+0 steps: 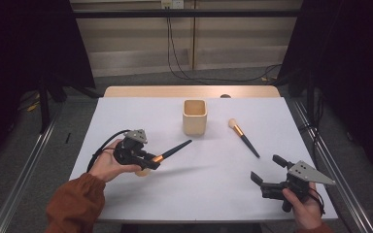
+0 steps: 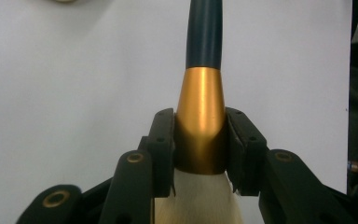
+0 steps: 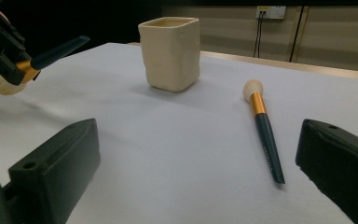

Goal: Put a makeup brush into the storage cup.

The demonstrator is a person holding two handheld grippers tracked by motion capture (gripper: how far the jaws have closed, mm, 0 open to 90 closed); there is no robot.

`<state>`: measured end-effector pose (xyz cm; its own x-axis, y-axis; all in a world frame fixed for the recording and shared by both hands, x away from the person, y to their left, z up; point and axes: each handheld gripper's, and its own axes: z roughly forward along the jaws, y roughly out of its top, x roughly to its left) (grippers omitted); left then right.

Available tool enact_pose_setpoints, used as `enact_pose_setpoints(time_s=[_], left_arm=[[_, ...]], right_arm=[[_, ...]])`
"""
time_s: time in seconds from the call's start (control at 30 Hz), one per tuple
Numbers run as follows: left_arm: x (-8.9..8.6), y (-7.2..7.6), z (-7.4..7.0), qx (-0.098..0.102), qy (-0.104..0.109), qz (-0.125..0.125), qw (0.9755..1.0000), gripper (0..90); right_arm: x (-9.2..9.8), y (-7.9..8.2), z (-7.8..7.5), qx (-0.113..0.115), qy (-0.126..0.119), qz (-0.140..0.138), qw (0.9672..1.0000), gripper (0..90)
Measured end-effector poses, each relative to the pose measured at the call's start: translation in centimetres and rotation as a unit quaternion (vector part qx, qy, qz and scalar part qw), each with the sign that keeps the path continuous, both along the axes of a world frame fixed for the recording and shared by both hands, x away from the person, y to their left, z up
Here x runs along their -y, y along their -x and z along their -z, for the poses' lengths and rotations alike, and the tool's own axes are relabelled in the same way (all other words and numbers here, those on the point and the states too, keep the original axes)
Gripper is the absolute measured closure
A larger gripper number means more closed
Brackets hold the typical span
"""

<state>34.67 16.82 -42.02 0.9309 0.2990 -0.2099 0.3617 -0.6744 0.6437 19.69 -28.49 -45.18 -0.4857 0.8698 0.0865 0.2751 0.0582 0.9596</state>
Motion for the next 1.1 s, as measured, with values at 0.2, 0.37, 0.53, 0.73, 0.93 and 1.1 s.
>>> enact_pose_setpoints(time_s=[0.2,0.37,0.53,0.73,0.93,1.1], left_arm=[[-0.4,0.6,-0.4,0.008,0.043,-0.021,0.9988,66.1],[-0.4,1.1,-0.9,0.02,0.069,-0.029,0.9969,66.1],[-0.2,1.7,-1.1,0.043,0.08,-0.036,0.9952,66.1],[0.4,1.8,-0.9,0.042,0.101,-0.033,0.9934,66.2],[2.0,1.9,-0.8,0.031,0.099,-0.01,0.9946,66.2],[3.4,2.0,-1.1,0.031,0.091,0.011,0.9953,66.2]], right_arm=[[0.0,0.0,0.0,0.001,-0.001,0.0,1.0,0.0],[0.0,0.0,-0.1,0.003,-0.004,0.0,1.0,0.0],[0.0,0.0,-0.2,0.007,-0.005,-0.003,1.0,0.0],[-0.2,-0.2,-0.3,0.009,-0.01,-0.011,0.9999,0.0],[-0.9,-0.9,-1.1,0.019,-0.021,-0.032,0.9991,0.0],[-2.0,-1.5,-1.6,0.02,-0.012,-0.072,0.9971,0.0]])
